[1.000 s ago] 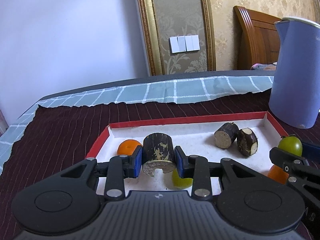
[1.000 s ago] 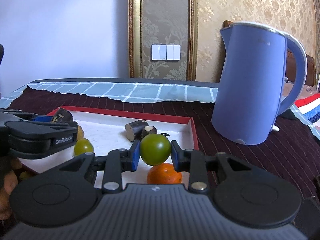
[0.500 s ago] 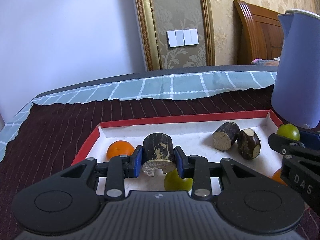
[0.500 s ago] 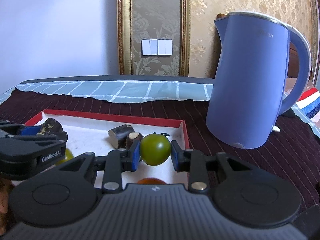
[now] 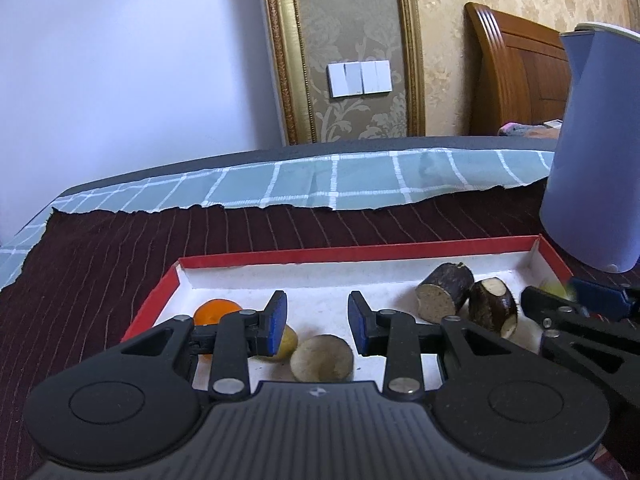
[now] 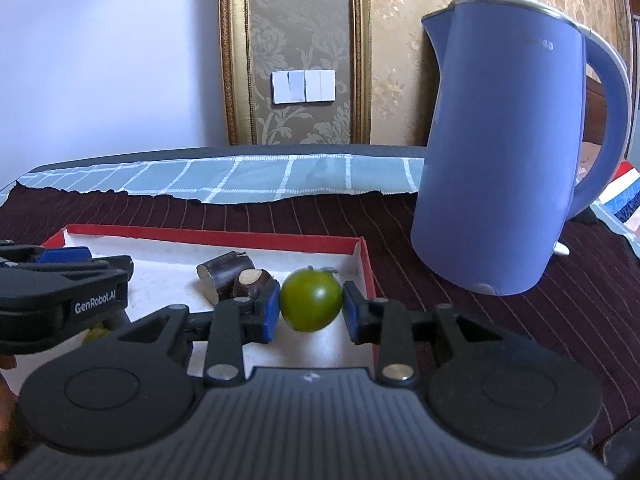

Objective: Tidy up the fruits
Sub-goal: 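Open the left tool to drop the sugarcane while the right tool releases the green fruit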

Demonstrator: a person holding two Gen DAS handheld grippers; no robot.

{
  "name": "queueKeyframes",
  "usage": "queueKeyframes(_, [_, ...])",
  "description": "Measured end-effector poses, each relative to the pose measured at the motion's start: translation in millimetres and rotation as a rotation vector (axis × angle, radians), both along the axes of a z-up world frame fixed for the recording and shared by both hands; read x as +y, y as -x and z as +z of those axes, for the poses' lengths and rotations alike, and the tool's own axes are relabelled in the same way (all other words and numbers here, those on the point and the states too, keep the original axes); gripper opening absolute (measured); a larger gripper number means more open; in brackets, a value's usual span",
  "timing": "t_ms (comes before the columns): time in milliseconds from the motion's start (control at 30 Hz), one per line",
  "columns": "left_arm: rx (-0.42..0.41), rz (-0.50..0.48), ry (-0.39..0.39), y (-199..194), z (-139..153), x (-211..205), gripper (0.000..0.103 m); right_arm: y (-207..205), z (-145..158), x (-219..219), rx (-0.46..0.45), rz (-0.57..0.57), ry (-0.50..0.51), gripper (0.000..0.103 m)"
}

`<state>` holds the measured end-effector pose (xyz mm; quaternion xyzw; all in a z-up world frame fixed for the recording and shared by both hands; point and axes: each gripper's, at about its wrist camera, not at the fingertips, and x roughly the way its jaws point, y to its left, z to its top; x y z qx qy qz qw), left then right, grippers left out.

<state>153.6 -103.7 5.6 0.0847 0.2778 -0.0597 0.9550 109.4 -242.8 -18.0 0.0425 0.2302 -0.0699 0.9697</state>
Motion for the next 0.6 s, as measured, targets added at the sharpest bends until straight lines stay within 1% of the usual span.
queueKeyframes(33, [-0.002, -0.003, 0.002, 1, 0, 0, 0.033, 0, 0, 0, -0.005, 0.002, -0.006, 0.039])
queueKeyframes(67, [-0.002, -0.007, 0.0, 1, 0, -1, 0.033, 2, 1, 0, -0.01, 0.002, -0.009, 0.04])
queueKeyframes(267, [0.002, -0.021, -0.002, 4, 3, 3, 0.033, 10, -1, 0, -0.044, 0.012, -0.042, 0.041])
queueKeyframes(300, [0.006, -0.019, 0.003, 5, 5, 6, 0.033, 14, -1, 0, -0.056, 0.013, -0.046, 0.042])
queueKeyframes(367, [0.001, -0.01, 0.033, 12, 15, 20, 0.033, 24, -1, -1, -0.093, 0.016, -0.04, 0.055])
queueKeyframes(400, [-0.005, -0.008, 0.052, 17, 20, 28, 0.034, 30, -1, -2, -0.117, 0.011, -0.028, 0.055])
queueKeyframes(467, [-0.019, -0.008, 0.091, 29, 30, 45, 0.042, 40, 1, -3, -0.167, -0.011, 0.001, 0.056])
queueKeyframes(500, [-0.034, -0.004, 0.103, 38, 32, 54, 0.045, 45, 2, -4, -0.189, -0.007, -0.002, 0.057])
queueKeyframes(533, [-0.052, -0.001, 0.106, 47, 34, 61, 0.052, 50, 3, -6, -0.209, 0.008, -0.024, 0.06])
queueKeyframes(567, [-0.071, -0.004, 0.095, 57, 34, 68, 0.062, 54, 4, -8, -0.221, 0.022, -0.048, 0.063])
queueKeyframes(600, [-0.09, -0.005, 0.076, 66, 33, 73, 0.066, 58, 4, -9, -0.232, 0.035, -0.07, 0.064])
